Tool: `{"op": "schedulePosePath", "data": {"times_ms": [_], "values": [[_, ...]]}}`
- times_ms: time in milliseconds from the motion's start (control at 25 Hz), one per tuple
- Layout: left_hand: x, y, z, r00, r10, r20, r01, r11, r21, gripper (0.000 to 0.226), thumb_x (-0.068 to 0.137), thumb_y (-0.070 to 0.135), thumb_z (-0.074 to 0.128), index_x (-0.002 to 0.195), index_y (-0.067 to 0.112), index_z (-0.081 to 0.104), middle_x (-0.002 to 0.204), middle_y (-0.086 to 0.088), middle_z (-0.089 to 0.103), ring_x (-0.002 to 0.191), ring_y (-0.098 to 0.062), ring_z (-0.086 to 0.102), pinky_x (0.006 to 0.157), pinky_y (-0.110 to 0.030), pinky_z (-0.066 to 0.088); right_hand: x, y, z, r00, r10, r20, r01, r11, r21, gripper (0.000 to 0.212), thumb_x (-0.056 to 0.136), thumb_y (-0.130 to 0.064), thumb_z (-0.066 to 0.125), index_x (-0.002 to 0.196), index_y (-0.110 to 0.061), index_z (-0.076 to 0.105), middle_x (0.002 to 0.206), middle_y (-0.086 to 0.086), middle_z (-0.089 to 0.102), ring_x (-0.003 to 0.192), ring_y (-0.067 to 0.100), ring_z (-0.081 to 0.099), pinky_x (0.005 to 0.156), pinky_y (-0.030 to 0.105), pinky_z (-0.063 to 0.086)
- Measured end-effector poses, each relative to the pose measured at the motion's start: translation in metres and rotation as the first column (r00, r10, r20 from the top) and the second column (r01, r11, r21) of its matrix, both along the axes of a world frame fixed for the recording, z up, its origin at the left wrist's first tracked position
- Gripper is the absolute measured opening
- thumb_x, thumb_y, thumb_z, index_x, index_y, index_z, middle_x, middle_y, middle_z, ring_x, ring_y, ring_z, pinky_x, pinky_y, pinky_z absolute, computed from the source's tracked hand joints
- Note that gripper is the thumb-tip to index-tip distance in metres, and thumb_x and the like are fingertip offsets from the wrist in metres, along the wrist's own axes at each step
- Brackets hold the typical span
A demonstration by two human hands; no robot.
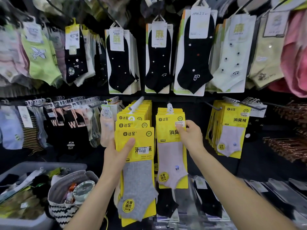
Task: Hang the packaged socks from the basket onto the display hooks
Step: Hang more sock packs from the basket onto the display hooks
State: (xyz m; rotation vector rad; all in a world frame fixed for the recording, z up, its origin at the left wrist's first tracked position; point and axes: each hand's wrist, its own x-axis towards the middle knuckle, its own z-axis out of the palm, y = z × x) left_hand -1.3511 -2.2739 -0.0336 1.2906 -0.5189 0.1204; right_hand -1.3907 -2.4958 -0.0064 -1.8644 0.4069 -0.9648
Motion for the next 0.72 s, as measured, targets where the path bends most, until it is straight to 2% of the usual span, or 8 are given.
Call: {"op": "schedulePosePath", "data": {"times_ms": [120, 240, 360, 560, 640, 720], "values": [[0.003, 0.0, -0.003, 1.0, -0.01, -0.01, 0.01, 1.0, -0.009, 0.028, 0.075, 0.032, 0.069, 0.101, 0.036, 0.06, 0.096, 0.014, 0.073, 0.089, -0.007, 0.07, 0.066, -0.018, 0.055, -0.001, 0.004, -0.001, 0.998, 0.006, 0.061, -0.01, 0.998, 0.069, 0.01, 0.09, -0.027, 0.056, 0.081, -0.028, 0.056, 0.083, -0.002, 0.067, 0.084, 0.023, 0.066, 0.078, 0.046, 0.054], [0.005, 0.001, -0.002, 1.0, -0.02, -0.011, 0.02, 1.0, -0.02, 0.03, 0.074, 0.032, 0.069, 0.103, 0.034, 0.061, 0.095, 0.014, 0.073, 0.087, -0.007, 0.07, 0.063, -0.017, 0.055, -0.004, 0.005, 0.002, 0.993, 0.017, 0.115, -0.032, 0.991, 0.129, 0.013, 0.09, -0.025, 0.057, 0.077, -0.027, 0.057, 0.084, 0.003, 0.07, 0.085, 0.03, 0.067, 0.08, 0.051, 0.054], [0.006, 0.003, -0.002, 1.0, -0.019, -0.009, 0.019, 0.999, -0.031, 0.028, 0.075, 0.032, 0.069, 0.102, 0.032, 0.062, 0.094, 0.013, 0.073, 0.087, -0.008, 0.07, 0.063, -0.017, 0.055, -0.005, 0.005, 0.002, 0.996, 0.036, 0.082, -0.045, 0.992, 0.119, 0.01, 0.089, -0.026, 0.058, 0.079, -0.025, 0.059, 0.084, 0.001, 0.07, 0.084, 0.025, 0.068, 0.08, 0.05, 0.054], [0.004, 0.006, -0.007, 0.999, -0.032, -0.028, 0.031, 0.999, -0.041, 0.039, 0.068, 0.038, 0.069, 0.105, 0.029, 0.061, 0.097, 0.009, 0.074, 0.089, -0.013, 0.071, 0.066, -0.022, 0.057, 0.002, 0.002, -0.007, 0.999, 0.011, 0.036, -0.015, 0.995, 0.097, 0.01, 0.089, -0.03, 0.058, 0.081, -0.024, 0.059, 0.082, -0.001, 0.07, 0.08, 0.021, 0.068, 0.077, 0.046, 0.056], [0.003, 0.006, -0.008, 0.999, -0.036, -0.029, 0.034, 0.999, -0.037, 0.035, 0.068, 0.037, 0.069, 0.102, 0.033, 0.062, 0.098, 0.009, 0.074, 0.09, -0.013, 0.071, 0.066, -0.021, 0.057, 0.008, -0.001, -0.007, 1.0, -0.025, 0.013, 0.024, 0.997, 0.068, 0.012, 0.089, -0.031, 0.057, 0.078, -0.027, 0.057, 0.081, -0.002, 0.069, 0.078, 0.019, 0.067, 0.073, 0.041, 0.056], [0.001, 0.004, -0.005, 0.998, -0.056, -0.011, 0.056, 0.998, -0.031, 0.028, 0.071, 0.034, 0.068, 0.096, 0.046, 0.064, 0.098, 0.012, 0.073, 0.089, -0.009, 0.07, 0.065, -0.019, 0.056, 0.016, -0.004, -0.007, 0.998, -0.059, -0.021, 0.06, 0.997, 0.049, 0.012, 0.089, -0.033, 0.056, 0.078, -0.027, 0.056, 0.08, -0.004, 0.066, 0.075, 0.018, 0.064, 0.062, 0.034, 0.051]]}}
